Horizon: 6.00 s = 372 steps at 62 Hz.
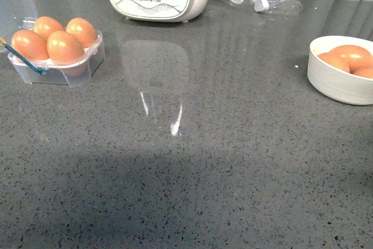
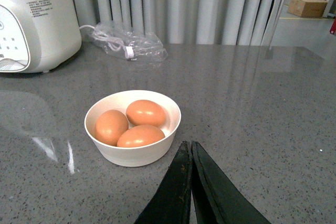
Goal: Put egg into box
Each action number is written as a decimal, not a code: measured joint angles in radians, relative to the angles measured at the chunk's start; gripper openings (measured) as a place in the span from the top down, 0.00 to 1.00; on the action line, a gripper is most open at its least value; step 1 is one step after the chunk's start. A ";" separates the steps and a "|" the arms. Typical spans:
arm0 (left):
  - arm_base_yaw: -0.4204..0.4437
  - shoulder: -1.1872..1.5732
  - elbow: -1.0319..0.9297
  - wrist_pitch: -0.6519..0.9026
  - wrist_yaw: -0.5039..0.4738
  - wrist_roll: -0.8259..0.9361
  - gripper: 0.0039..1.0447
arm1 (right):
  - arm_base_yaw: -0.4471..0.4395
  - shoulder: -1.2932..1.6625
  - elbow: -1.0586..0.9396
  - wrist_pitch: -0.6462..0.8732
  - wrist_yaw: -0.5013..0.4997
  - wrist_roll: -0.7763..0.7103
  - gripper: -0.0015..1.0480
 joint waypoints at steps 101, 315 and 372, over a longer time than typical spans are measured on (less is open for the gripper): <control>0.000 0.000 0.000 0.000 0.000 0.000 0.06 | 0.000 -0.613 -0.063 -0.537 0.000 0.000 0.87; -0.033 1.480 0.764 0.463 0.165 0.019 0.06 | 0.000 -0.613 -0.063 -0.537 0.000 0.004 0.07; 0.027 1.015 0.704 0.134 0.043 0.074 0.06 | 0.000 -0.613 -0.063 -0.537 0.000 0.004 0.07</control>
